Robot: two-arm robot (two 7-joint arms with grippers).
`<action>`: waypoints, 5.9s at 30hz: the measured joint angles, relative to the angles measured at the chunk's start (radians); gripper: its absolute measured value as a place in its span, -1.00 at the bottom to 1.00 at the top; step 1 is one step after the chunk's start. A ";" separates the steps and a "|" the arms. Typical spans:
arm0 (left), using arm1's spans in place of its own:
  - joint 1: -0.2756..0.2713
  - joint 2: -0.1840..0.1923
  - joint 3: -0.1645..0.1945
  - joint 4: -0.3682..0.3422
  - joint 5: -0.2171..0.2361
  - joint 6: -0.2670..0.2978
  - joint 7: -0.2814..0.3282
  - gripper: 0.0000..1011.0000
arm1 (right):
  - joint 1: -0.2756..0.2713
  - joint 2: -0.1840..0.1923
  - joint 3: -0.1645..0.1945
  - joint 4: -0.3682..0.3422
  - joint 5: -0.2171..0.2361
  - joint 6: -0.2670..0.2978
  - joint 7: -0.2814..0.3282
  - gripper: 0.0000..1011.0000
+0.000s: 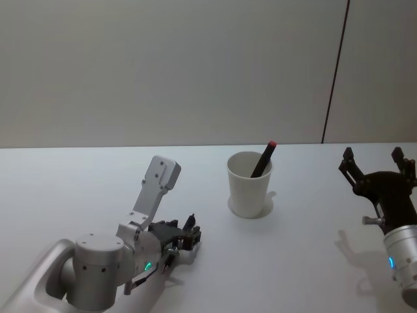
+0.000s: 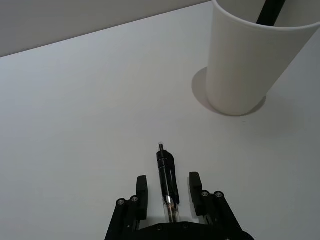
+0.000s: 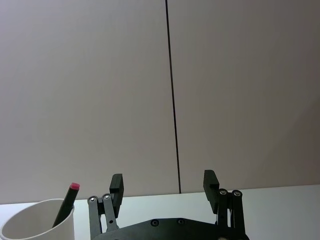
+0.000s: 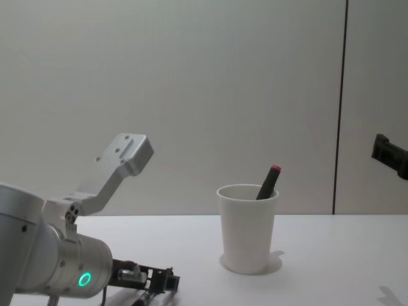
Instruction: Place the pen into the pen holder.
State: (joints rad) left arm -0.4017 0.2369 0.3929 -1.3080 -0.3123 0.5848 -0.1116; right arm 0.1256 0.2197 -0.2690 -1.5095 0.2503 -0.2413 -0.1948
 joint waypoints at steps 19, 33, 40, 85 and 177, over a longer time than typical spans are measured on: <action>0.006 -0.001 0.001 0.009 0.033 -0.012 0.014 -0.66 | 0.000 0.000 0.000 0.000 0.000 0.000 0.000 0.98; 0.019 0.005 0.006 -0.005 0.078 -0.035 0.030 -0.66 | 0.000 0.000 0.000 0.000 0.000 0.000 0.000 0.98; 0.034 0.013 0.001 -0.034 0.082 -0.082 0.039 -0.66 | 0.000 0.000 0.000 0.000 0.000 0.000 0.000 0.98; 0.071 0.026 -0.043 -0.071 -0.187 -0.778 -0.310 -0.66 | 0.000 0.000 0.000 0.000 0.000 0.000 0.000 0.98; -0.012 0.007 -0.045 0.115 -0.278 -1.092 -0.815 -0.66 | 0.033 0.012 0.029 0.009 0.181 -0.083 0.450 0.98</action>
State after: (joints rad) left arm -0.4139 0.2440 0.3483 -1.1933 -0.5908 -0.5070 -0.9271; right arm 0.1582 0.2318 -0.2400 -1.5004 0.4310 -0.3246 0.2554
